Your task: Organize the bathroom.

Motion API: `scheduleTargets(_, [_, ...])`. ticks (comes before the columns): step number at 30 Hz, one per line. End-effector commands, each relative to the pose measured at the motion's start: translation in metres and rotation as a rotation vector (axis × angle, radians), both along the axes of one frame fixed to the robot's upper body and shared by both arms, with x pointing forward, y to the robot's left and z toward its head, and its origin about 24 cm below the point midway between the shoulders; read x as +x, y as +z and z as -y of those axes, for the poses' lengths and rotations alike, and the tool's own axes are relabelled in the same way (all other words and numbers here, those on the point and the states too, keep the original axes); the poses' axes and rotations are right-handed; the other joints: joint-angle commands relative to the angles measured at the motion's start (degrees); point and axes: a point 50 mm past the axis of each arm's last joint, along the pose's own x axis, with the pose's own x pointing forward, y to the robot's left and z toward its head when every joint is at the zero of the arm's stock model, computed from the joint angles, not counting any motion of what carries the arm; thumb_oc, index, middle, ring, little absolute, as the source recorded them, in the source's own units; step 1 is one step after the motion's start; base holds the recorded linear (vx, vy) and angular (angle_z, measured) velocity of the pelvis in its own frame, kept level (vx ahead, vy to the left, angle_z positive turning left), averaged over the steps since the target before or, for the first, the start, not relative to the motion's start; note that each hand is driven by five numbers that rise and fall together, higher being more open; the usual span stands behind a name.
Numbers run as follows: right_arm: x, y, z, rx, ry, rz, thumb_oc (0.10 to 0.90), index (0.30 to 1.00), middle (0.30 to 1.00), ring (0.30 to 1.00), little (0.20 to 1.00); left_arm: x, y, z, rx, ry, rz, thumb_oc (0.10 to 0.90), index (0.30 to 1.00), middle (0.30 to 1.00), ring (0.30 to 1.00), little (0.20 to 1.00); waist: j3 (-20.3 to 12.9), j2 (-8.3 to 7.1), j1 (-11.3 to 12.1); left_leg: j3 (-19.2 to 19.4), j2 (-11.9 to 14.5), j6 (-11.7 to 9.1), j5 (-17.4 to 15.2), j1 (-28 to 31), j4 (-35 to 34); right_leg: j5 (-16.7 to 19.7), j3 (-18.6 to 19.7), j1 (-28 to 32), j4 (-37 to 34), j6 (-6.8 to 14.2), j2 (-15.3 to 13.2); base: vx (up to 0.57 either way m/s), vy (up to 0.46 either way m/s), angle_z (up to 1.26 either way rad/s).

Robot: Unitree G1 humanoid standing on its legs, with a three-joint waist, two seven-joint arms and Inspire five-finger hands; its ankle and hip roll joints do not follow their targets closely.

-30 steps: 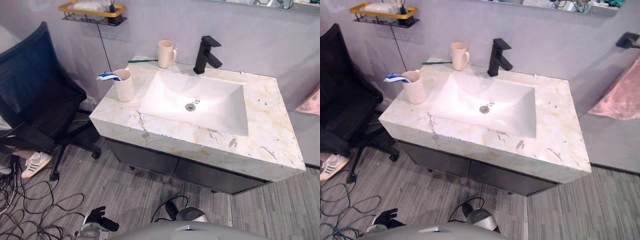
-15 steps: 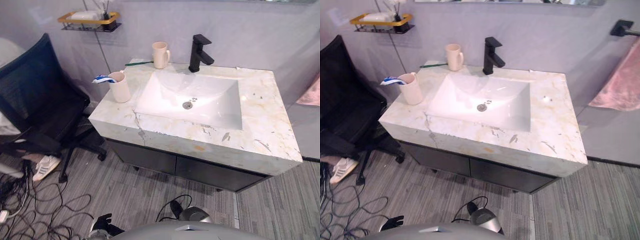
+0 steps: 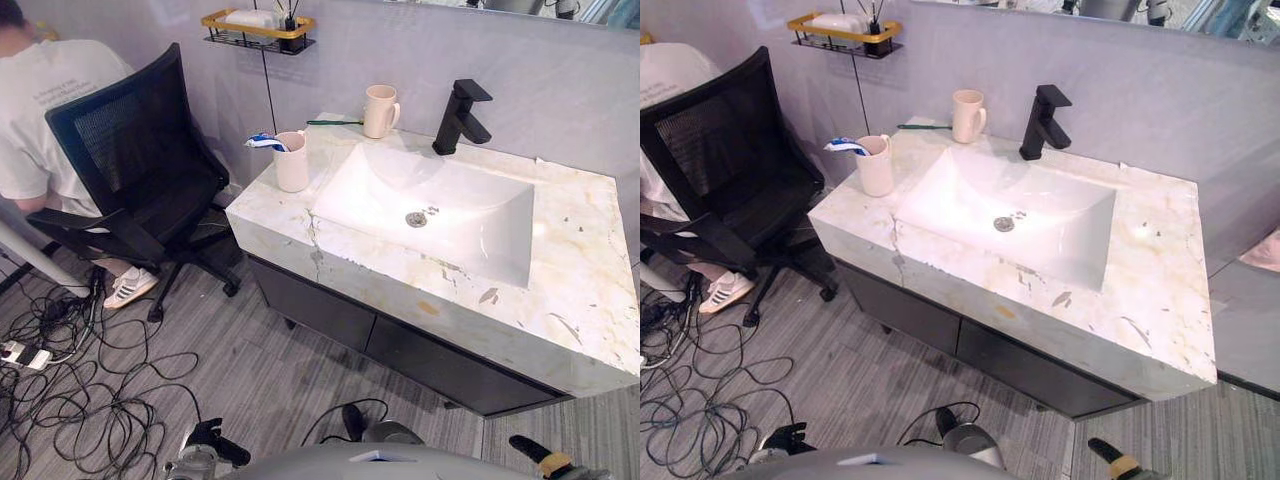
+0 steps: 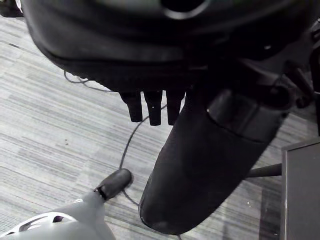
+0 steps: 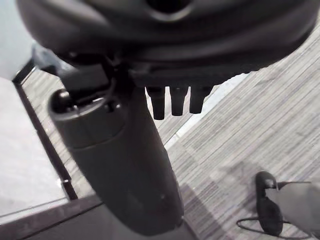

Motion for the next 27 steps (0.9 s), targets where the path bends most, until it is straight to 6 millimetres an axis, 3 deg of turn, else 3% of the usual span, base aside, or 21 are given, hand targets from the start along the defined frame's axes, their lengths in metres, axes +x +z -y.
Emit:
scheduleTargets(1, [0.009, -0.003, -0.007, 0.037, 0.118, -0.013, 0.800, 0.900, 0.900, 0.900, 0.900, 0.030, 0.014, -0.023, 0.092, 0.008, 0.114, 0.800, 0.900, 0.900, 0.900, 0.900, 1.2, -2.45, 0.5, -1.5, 1.3, -0.3, -2.5, 5.8, 4.4, 0.2, 1.7, 1.2, 2.0, 2.4, -4.3, -0.01, -0.009, 0.06])
scheduleTargets(6, [0.022, -0.022, -0.056, 0.264, 0.536, -0.053, 0.800, 0.900, 0.900, 0.900, 0.900, 0.029, 0.012, -0.016, 0.086, -0.025, 0.115, 0.800, 0.900, 0.900, 0.900, 0.900, 1.4, -2.43, 3.1, -3.4, 1.2, -0.1, -1.9, 5.4, 4.5, -0.2, -0.1, 2.3, 1.7, 1.9, -4.4, -0.01, -0.015, 0.09])
scheduleTargets(7, [0.022, -0.022, -0.056, 0.264, 0.537, -0.053, 0.800, 0.900, 0.900, 0.900, 0.900, 0.029, 0.012, -0.016, 0.086, -0.024, 0.115, 0.800, 0.900, 0.900, 0.900, 0.900, 1.4, -2.44, 3.0, -3.4, 1.2, -0.1, -1.9, 5.4, 4.5, -0.2, -0.1, 2.3, 1.7, 1.9, -4.4, -0.01, -0.018, 0.29])
scheduleTargets(8, [0.028, -0.027, -0.073, 0.334, 0.688, -0.061, 0.800, 0.900, 0.900, 0.900, 0.900, 0.031, 0.012, -0.014, 0.082, -0.051, 0.114, 0.800, 0.900, 0.900, 0.900, 0.900, 1.5, -2.37, 4.0, -3.9, 1.4, -0.1, -1.4, 5.1, 4.4, -0.5, -1.2, 2.5, 1.9, 1.7, -4.4, -0.01, -0.013, 0.32])
scheduleTargets(13, [0.035, -0.031, -0.091, 0.367, 0.833, -0.092, 0.800, 0.900, 0.900, 0.900, 0.900, 0.036, 0.012, -0.009, 0.060, -0.074, 0.115, 0.800, 0.900, 0.900, 0.900, 0.900, 1.9, -2.07, 5.4, -4.7, 1.4, 0.1, -1.0, 4.4, 4.7, -1.1, -2.6, 3.1, 2.2, 1.5, -4.6, -0.01, -0.008, 0.19])
scheduleTargets(17, [0.039, -0.031, -0.093, 0.363, 0.895, -0.109, 0.800, 0.900, 0.900, 0.900, 0.900, 0.033, 0.010, -0.007, 0.028, -0.061, 0.090, 0.800, 0.900, 0.900, 0.900, 0.900, 2.2, -2.02, 6.1, -5.1, 1.4, 0.2, -0.9, 4.2, 4.9, -1.5, -3.4, 3.7, 2.3, 1.4, -4.8, 0.01, -0.015, 0.18])
scheduleTargets(27, [0.036, -0.033, -0.101, 0.401, 0.957, -0.155, 0.800, 0.900, 0.900, 0.900, 0.900, 0.010, 0.003, -0.009, 0.001, -0.009, -0.014, 0.800, 0.900, 0.900, 0.900, 0.900, 2.2, -2.17, 7.7, -6.5, 1.4, 0.2, -0.5, 3.6, 4.8, -1.7, -5.0, 4.7, 1.4, 1.5, -5.0, 0.01, -0.021, 0.07])
